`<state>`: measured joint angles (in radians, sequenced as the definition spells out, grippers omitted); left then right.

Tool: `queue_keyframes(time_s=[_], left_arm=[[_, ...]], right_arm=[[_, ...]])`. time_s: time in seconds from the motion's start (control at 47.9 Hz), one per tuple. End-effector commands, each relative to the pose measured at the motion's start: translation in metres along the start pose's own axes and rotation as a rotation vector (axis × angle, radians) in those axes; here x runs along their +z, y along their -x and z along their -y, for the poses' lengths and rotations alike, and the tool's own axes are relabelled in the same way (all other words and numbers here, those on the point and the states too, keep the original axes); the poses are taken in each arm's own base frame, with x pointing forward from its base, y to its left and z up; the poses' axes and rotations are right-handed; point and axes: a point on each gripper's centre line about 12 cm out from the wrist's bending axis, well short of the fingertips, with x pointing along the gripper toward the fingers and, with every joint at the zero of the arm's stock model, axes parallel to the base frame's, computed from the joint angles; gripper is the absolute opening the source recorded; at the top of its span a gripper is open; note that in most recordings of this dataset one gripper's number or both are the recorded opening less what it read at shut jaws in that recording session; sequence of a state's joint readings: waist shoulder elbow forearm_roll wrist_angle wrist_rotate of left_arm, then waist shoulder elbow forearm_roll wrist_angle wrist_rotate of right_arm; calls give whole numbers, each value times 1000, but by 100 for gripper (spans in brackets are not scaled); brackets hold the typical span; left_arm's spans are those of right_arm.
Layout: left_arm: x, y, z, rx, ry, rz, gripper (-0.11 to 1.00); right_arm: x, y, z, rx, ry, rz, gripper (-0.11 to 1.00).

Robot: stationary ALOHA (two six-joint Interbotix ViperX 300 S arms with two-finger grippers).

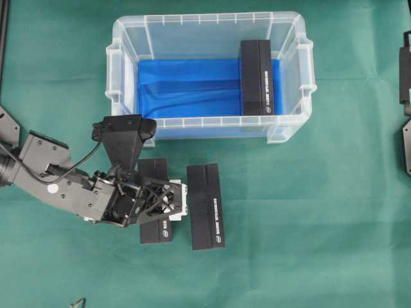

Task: Take the box out of the case with the left arm.
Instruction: 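Open the left gripper and withdraw it from the placed box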

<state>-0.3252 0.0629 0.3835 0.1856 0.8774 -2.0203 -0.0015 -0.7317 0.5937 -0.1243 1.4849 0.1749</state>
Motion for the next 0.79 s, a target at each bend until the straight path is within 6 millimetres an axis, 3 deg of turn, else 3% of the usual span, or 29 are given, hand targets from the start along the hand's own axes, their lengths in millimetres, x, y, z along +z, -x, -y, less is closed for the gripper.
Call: queue_keyframes(time_s=[0.0, 0.209, 0.48, 0.772], left_arm=[[0, 28, 14, -86, 12, -27, 89], [3, 57, 24, -144, 26, -42, 89], [13, 109, 25, -122, 33, -8, 89], [15, 115, 25, -97, -2, 9, 89]], right_arm=[[3, 4, 0, 1, -1, 17, 0], [3, 4, 1, -1, -1, 17, 0], [3, 3, 0, 1, -1, 15, 0], [2, 3, 0, 0, -4, 14, 0]])
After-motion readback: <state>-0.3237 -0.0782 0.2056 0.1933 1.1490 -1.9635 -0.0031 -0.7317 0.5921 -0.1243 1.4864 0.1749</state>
